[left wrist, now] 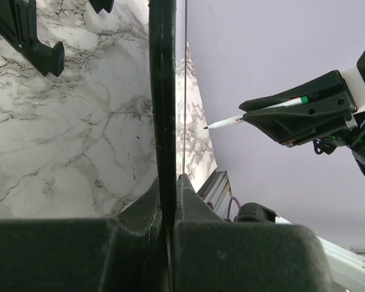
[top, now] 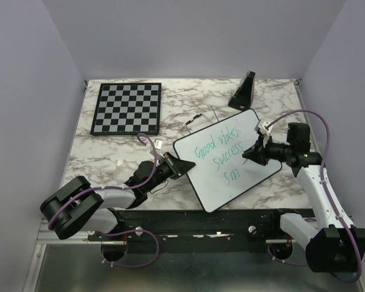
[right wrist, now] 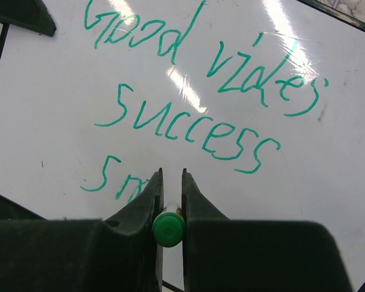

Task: Write a sentence on the whiteboard

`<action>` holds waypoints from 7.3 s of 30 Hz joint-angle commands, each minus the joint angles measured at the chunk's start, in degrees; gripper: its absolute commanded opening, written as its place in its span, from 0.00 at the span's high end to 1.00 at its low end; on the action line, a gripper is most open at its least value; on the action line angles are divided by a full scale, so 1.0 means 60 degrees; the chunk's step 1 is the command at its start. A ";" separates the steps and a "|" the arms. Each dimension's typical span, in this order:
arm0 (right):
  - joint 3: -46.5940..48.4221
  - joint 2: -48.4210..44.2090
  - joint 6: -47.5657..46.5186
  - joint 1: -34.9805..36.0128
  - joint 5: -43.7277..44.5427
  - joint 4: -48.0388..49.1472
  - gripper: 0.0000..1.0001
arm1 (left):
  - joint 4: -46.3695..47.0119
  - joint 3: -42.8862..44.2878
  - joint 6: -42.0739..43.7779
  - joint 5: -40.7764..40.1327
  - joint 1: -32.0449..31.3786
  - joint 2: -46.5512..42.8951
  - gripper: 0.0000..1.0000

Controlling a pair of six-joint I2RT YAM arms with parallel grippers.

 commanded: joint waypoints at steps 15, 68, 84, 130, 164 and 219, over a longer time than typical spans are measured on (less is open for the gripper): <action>-0.0319 -0.0201 -0.1620 -0.0285 -0.1623 -0.0176 0.99 | 0.0913 0.0017 0.0348 0.0158 -0.0021 -0.0305 1.00; -0.0480 0.0063 -0.0698 0.0169 -0.0729 0.0221 1.00 | 0.1148 0.0090 0.0230 0.0187 -0.0094 0.0134 1.00; -0.0524 0.0883 -0.0744 0.0184 -0.0612 0.0307 0.99 | 0.1206 0.0252 0.0245 0.0246 -0.0094 0.0281 1.00; -0.0553 0.0591 -0.0128 0.0198 -0.0100 0.0907 0.99 | 0.1441 0.0179 0.0201 0.0246 -0.0124 0.0398 1.00; -0.0377 0.0942 -0.0377 0.0198 -0.0509 0.0307 0.99 | 0.1309 0.0237 0.0231 0.0246 -0.0124 0.0310 1.00; 0.0032 0.0825 0.0179 0.0184 0.1249 0.0761 0.99 | 0.1368 0.0178 0.0230 0.0260 -0.0109 0.0295 1.00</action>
